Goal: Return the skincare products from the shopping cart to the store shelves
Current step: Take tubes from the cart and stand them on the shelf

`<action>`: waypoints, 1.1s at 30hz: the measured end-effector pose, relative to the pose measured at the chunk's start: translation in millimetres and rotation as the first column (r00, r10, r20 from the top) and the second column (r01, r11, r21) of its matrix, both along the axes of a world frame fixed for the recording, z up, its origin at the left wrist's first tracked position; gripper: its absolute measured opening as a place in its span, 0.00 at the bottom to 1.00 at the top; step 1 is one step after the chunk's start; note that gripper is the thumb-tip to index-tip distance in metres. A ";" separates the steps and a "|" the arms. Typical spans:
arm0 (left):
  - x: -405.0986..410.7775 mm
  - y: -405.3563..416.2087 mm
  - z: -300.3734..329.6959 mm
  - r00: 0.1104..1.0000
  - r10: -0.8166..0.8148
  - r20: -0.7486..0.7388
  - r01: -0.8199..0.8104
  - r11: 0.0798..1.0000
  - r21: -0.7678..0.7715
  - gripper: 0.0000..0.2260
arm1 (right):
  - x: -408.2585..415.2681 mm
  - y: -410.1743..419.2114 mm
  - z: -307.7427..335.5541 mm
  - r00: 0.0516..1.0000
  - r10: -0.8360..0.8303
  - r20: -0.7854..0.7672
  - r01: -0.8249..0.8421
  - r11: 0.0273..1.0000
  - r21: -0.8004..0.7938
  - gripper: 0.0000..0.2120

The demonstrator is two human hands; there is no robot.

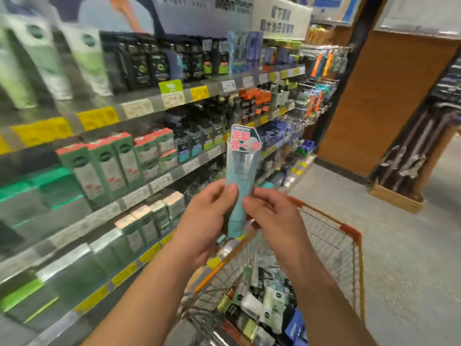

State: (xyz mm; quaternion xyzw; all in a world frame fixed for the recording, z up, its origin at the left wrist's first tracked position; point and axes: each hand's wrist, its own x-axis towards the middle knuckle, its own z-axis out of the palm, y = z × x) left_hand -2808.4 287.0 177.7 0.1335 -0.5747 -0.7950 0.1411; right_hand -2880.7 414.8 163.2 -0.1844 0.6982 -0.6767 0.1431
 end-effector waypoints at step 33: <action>333.8 -307.3 62.1 0.557 0.798 -0.231 -0.790 0.422 -0.444 0.13 | 264.7 -384.1 82.2 0.783 0.498 -0.373 -0.566 0.819 -0.095 0.16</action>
